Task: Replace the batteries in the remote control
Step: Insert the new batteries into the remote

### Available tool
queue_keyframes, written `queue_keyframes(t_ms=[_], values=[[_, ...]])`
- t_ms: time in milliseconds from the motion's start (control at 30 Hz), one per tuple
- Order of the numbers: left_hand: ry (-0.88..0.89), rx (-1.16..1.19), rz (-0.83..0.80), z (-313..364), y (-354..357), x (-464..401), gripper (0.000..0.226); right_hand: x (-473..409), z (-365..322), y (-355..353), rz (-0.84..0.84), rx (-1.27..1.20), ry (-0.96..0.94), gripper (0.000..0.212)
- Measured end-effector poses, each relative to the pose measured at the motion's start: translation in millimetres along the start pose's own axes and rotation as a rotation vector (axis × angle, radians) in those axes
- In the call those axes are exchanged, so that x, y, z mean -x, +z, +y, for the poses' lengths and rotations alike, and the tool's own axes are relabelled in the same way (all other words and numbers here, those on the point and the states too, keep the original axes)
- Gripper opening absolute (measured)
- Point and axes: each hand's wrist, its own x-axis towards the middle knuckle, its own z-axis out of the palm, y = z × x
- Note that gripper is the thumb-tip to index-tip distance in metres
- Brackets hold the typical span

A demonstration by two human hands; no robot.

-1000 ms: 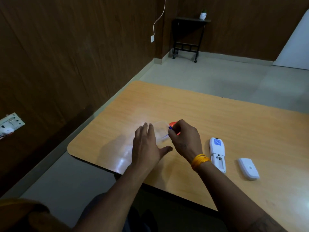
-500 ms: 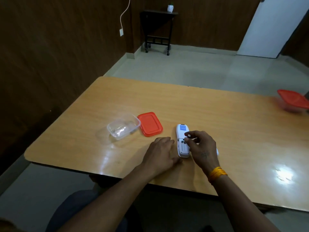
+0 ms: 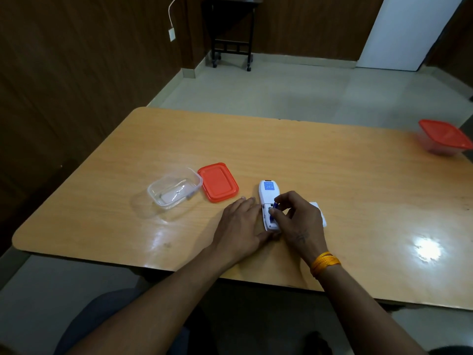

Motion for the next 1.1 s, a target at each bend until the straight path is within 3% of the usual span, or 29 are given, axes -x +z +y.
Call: queue_keyframes(t_ms=[300,700,833,967,1100], values=[[-0.002,-0.011,0.008,-0.5,2.5,-0.9,0.076,5.5,6.8,8.1,-0.026,0.195,-0.099,0.019],[-0.016,-0.007,-0.034,2.4,-9.1,3.4,0.078,12.5,3.4,7.9,0.014,0.227,-0.079,0.019],[-0.104,-0.018,-0.044,0.8,-25.4,13.2,0.085,15.3,1.6,9.8,0.067,0.196,-0.073,0.012],[-0.178,-0.123,-0.047,-15.2,-44.1,30.4,0.064,14.2,-13.9,12.5,0.175,0.241,-0.088,0.009],[-0.312,-0.202,-0.084,-38.3,-67.4,43.2,0.064,5.3,-49.1,30.5,0.175,0.213,-0.195,0.006]])
